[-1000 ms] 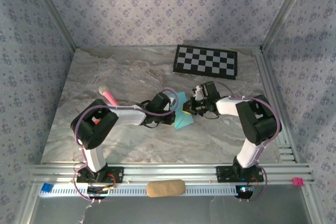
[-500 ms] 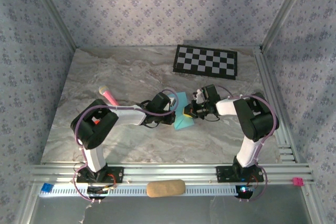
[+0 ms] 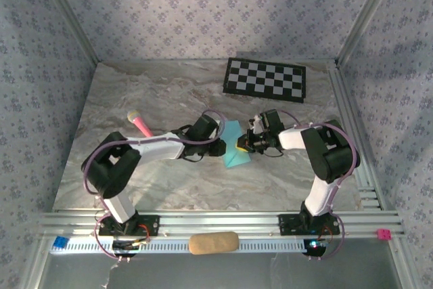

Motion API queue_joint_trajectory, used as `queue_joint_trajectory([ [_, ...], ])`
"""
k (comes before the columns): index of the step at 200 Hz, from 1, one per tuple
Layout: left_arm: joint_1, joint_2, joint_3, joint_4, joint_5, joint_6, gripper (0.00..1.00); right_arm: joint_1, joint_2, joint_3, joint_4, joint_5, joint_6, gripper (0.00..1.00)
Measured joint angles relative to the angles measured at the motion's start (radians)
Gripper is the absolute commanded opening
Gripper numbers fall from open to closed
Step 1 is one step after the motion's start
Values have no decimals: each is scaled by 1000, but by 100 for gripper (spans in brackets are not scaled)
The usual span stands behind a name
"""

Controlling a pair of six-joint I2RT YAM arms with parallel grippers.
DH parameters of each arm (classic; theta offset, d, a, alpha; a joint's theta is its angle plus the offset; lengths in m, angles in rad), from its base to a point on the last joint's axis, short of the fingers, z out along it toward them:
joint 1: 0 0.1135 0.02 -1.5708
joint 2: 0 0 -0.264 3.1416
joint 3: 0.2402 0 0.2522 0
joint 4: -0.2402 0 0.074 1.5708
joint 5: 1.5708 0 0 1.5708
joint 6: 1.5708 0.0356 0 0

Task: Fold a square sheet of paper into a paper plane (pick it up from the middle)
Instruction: Fold the triangle a second time at the center of the table.

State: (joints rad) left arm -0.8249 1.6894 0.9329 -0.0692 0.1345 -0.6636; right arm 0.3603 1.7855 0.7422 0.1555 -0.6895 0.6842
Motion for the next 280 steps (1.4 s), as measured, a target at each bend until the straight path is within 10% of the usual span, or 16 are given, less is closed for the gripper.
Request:
queue_joint_trajectory([
  [67, -38, 47, 134, 25, 181, -57, 0, 0, -3, -2, 2, 9, 8, 0],
  [280, -42, 218, 119, 17, 262, -79, 0, 0, -4, -11, 17, 8, 8, 0],
])
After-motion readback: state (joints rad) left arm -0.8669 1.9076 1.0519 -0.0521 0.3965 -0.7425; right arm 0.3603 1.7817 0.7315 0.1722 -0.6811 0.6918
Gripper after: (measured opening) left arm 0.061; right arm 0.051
